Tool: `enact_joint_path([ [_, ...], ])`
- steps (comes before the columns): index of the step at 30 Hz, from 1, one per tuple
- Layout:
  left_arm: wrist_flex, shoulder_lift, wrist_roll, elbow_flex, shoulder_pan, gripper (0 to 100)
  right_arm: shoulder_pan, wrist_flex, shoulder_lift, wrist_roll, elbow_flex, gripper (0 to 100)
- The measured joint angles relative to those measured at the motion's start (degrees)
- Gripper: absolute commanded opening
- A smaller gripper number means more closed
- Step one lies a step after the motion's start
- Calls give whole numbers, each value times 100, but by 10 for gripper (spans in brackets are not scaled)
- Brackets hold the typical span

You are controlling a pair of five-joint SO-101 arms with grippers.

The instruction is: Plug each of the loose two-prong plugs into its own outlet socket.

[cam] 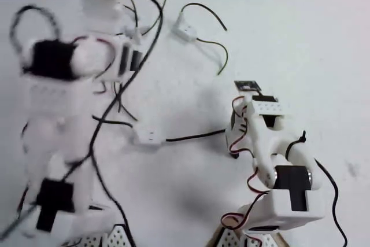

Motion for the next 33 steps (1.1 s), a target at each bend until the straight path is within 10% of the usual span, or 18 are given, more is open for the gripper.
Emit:
enact_joint_path([
  [13, -62, -4387, 26, 2277, -35, 196, -185, -9, 0, 0, 26, 375],
  [22, -1538, -7402, 580, 5486, -35, 199, -738, -123, 9, 0, 70, 375],
  [33, -3033, -9459, -70, 8668, -712, 196, -1776, 2224, 35, 1670, -1934, 375],
])
